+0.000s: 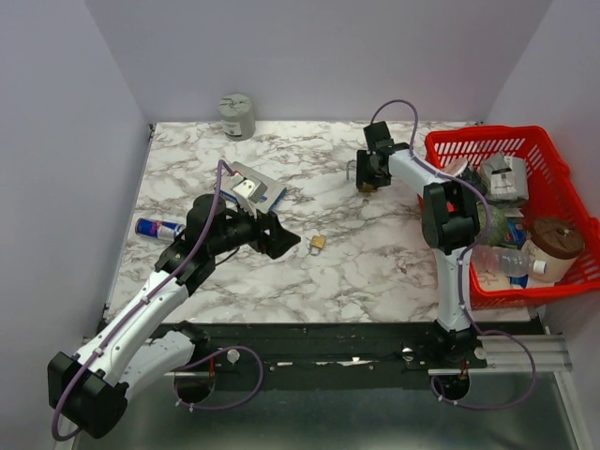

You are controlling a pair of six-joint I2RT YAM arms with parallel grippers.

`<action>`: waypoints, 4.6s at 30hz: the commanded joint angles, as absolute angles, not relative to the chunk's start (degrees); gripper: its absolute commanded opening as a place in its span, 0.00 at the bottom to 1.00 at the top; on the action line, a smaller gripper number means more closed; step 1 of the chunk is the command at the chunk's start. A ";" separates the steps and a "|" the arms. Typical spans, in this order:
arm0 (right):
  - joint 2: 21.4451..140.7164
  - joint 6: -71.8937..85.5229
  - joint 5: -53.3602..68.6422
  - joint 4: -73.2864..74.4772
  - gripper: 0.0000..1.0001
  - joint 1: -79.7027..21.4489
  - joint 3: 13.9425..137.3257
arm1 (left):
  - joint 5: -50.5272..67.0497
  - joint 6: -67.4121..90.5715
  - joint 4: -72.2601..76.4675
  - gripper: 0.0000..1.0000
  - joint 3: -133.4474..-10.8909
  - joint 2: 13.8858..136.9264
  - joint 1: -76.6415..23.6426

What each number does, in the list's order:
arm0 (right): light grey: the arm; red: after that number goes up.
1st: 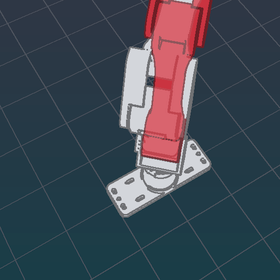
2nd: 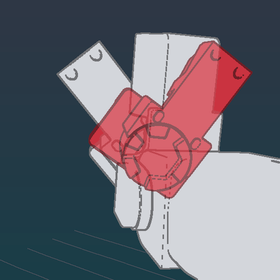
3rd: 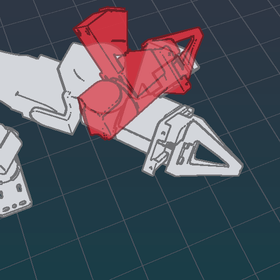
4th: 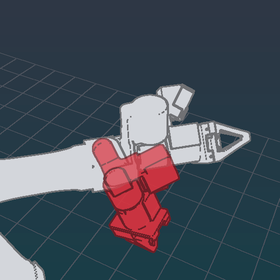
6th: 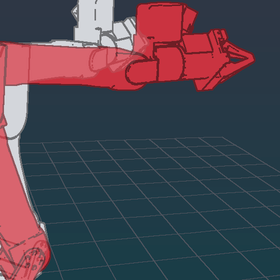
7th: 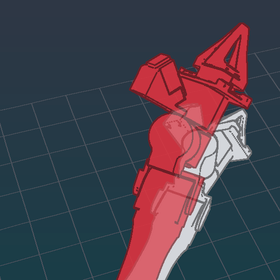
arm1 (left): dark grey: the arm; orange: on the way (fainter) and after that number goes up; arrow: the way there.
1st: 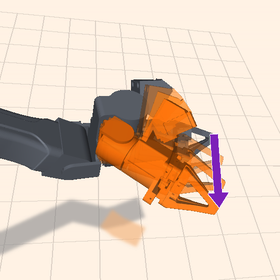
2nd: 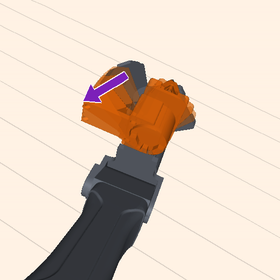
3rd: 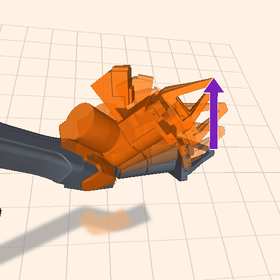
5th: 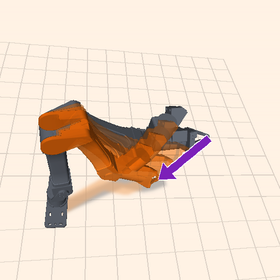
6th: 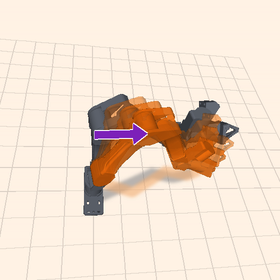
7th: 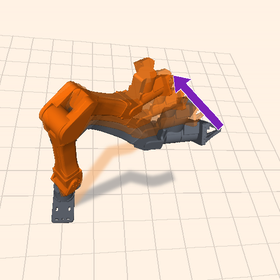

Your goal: Unlock with the key

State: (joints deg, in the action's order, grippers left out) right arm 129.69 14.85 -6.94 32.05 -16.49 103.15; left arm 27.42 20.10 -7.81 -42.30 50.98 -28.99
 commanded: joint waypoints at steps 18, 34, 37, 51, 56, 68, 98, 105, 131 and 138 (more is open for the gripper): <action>115.60 9.23 -1.05 34.63 0.94 -19.51 100.64 | 20.04 22.41 -8.09 0.99 -42.27 49.84 -28.74; 79.12 21.70 -1.65 33.37 0.70 -24.79 53.29 | 23.37 20.65 -7.29 0.99 -40.96 46.67 -28.74; 72.70 25.04 -5.70 38.12 0.66 -25.13 48.79 | 23.73 20.83 -7.38 0.99 -41.13 46.50 -28.74; 77.34 30.06 -16.07 45.61 0.48 -25.22 47.37 | 25.75 21.01 -7.29 0.98 -40.43 43.51 -28.83; 80.32 31.02 -17.66 46.49 0.45 -25.22 48.69 | 26.10 20.83 -7.30 0.98 -40.25 42.19 -28.74; 84.11 32.61 -19.07 43.42 0.34 -25.22 46.41 | 26.98 20.92 -7.03 0.98 -39.64 39.38 -28.83; 79.19 22.86 -16.69 45.17 0.01 -33.65 55.08 | 28.30 20.57 -5.98 0.98 -39.29 40.52 -28.83; 77.70 19.07 -13.01 49.31 0.01 -47.09 66.95 | 38.93 20.48 -0.53 0.98 -37.71 42.45 -28.83; 79.63 21.53 -13.18 42.10 0.01 -66.00 78.66 | 43.15 23.90 -0.26 0.48 -38.50 54.75 -28.83; 79.37 21.10 -14.15 42.36 0.01 -66.18 78.66 | 47.10 24.87 2.28 0.29 -37.71 55.20 -29.00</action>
State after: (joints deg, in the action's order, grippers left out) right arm 80.86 21.37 -12.82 43.05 -65.39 78.67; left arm 43.20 24.58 0.23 -37.69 54.96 -28.99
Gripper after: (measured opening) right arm 0.013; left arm 0.335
